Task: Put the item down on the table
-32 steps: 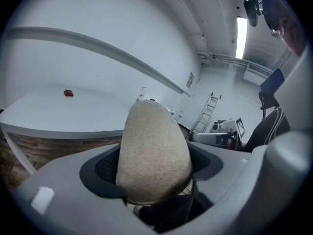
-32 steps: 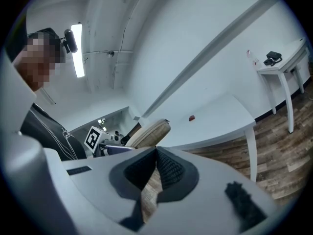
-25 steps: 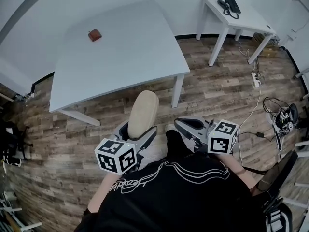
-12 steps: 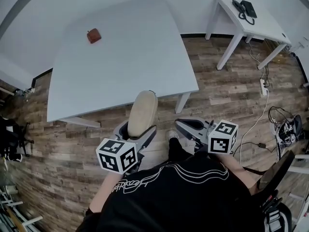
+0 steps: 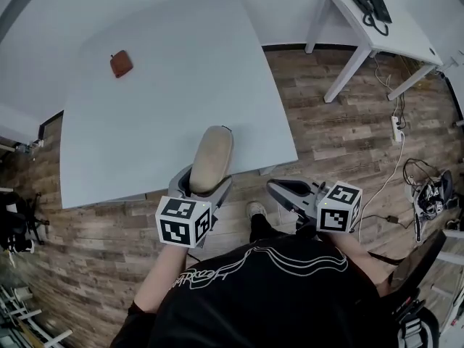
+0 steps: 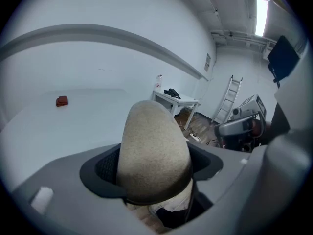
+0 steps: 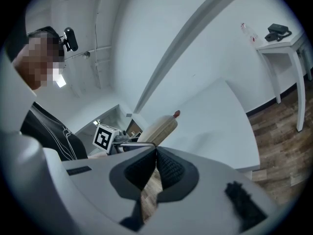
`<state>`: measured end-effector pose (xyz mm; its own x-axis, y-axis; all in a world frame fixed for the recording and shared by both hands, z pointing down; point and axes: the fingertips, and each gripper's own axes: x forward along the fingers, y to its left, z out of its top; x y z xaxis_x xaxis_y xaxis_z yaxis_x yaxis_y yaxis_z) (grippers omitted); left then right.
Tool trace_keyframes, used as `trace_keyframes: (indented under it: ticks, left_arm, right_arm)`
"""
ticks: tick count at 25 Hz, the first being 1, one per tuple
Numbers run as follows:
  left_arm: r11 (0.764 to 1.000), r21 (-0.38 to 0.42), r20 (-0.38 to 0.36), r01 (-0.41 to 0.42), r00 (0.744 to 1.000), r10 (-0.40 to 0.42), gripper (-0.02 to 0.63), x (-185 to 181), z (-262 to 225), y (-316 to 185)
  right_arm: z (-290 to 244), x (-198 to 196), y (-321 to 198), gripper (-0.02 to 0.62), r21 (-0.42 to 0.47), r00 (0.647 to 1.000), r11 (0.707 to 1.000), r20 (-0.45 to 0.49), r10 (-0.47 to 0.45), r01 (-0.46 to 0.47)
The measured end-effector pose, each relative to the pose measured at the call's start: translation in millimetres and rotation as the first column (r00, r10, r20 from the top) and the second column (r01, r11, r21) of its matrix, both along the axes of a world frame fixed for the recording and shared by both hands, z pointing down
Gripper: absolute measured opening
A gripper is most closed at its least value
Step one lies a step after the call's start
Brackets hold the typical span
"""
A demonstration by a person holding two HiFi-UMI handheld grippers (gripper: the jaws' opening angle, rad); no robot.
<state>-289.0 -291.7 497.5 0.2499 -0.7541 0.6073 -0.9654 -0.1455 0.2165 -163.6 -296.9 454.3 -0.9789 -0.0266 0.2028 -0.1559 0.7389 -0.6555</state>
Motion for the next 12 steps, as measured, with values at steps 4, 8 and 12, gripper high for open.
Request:
trace_keyframes:
  ticks: [4,8,12]
  left_arm:
    - [1.0,-0.012,0.104,-0.009,0.995,0.01,0.382,-18.6,27.9,-41.3]
    - [1.0,-0.028,0.163,0.0,0.987,0.005,0.382,-37.1,49.0,-66.5]
    - [0.998,-0.063,0.203,0.011,0.979,0.002,0.382,-50.6,71.6,-86.0]
  right_arm:
    - [13.5,-1.0,-22.4,0.009,-0.02,1.0,1.0,-0.021,0.013,-0.013]
    - [20.7,-4.3,-32.3,0.009,-0.033,0.999,0.999,-0.034,0.013,-0.014]
    - [27.5,-4.2,-43.3,0.009,-0.047,0.999,0.999,-0.051,0.02,-0.022]
